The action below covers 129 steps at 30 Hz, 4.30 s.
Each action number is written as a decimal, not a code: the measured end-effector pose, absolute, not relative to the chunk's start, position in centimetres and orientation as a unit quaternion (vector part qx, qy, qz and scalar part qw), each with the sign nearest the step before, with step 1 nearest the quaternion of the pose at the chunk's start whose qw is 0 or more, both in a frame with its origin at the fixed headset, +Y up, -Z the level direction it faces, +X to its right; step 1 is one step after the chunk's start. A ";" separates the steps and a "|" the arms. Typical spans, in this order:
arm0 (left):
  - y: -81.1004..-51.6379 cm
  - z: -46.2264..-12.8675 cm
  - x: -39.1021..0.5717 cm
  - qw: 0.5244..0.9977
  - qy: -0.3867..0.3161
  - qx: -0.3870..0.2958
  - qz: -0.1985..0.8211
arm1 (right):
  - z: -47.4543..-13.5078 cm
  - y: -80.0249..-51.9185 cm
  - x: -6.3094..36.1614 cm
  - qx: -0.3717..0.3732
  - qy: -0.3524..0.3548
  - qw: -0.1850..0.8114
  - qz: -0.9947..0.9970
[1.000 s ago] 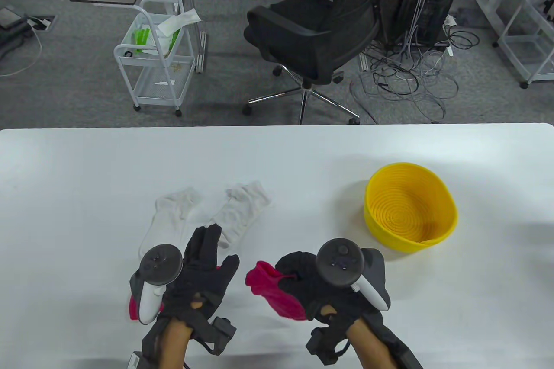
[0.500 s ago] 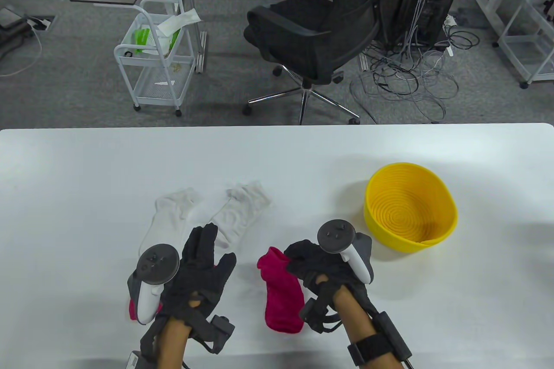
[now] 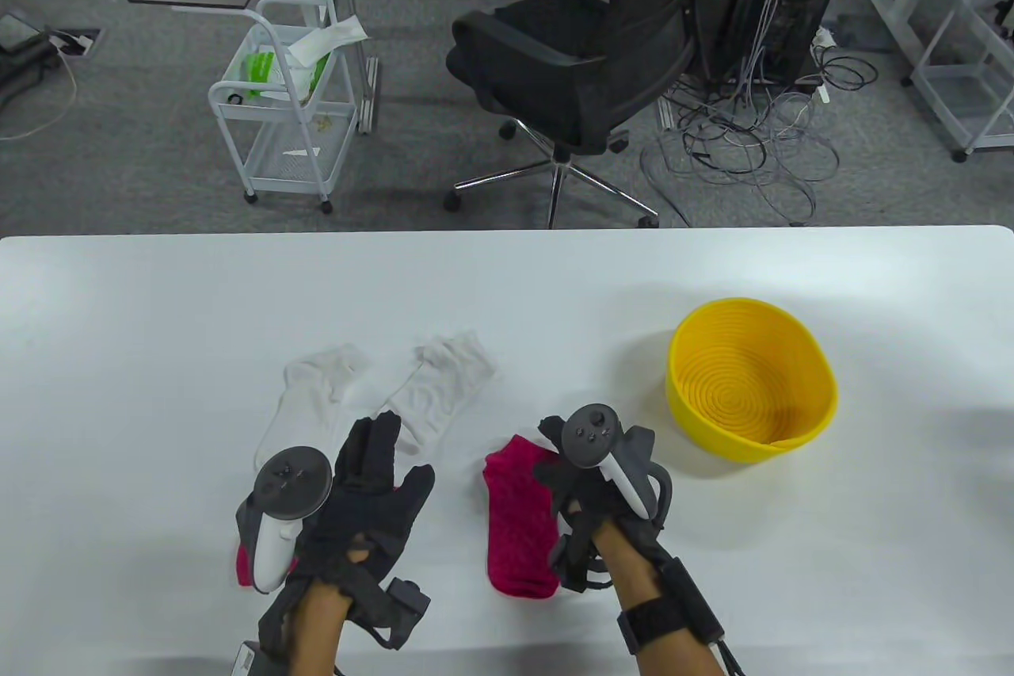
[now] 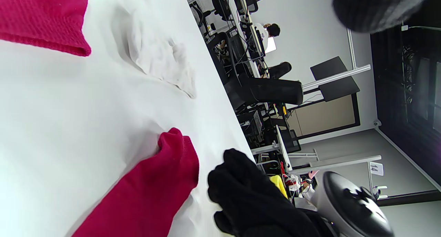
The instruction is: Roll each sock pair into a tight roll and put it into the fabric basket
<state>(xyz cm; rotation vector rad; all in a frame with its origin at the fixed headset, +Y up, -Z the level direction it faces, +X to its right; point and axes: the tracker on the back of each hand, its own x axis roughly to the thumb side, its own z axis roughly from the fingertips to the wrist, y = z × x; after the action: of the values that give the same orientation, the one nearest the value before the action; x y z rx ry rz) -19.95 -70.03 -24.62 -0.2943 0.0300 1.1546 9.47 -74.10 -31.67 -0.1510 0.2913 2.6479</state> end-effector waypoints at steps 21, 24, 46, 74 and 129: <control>-69.5 -25.3 -21.3 0.871 -0.002 -0.142 0.470 | -26.0 -70.3 13.4 0.071 0.145 0.443 0.882; -69.7 -25.6 -21.7 0.873 0.007 -0.135 0.468 | -25.9 -70.7 13.8 0.065 0.124 0.416 0.899; -75.3 -31.8 -19.9 0.984 -0.022 -0.171 0.043 | -26.3 -70.8 13.6 0.062 0.136 0.397 0.905; -67.5 -27.7 -22.4 0.973 -0.066 -0.079 0.208 | -26.4 -71.1 13.8 0.055 0.140 0.404 0.902; -64.8 -28.0 -8.2 0.947 -0.007 -0.109 0.304 | -26.9 -71.1 16.0 0.008 0.120 0.425 0.897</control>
<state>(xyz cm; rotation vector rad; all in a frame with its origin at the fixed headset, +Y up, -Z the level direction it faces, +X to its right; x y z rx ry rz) -8.18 -64.78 -27.99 -0.2221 -0.0140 0.6183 16.00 -71.10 -26.90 0.0193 0.3005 2.2440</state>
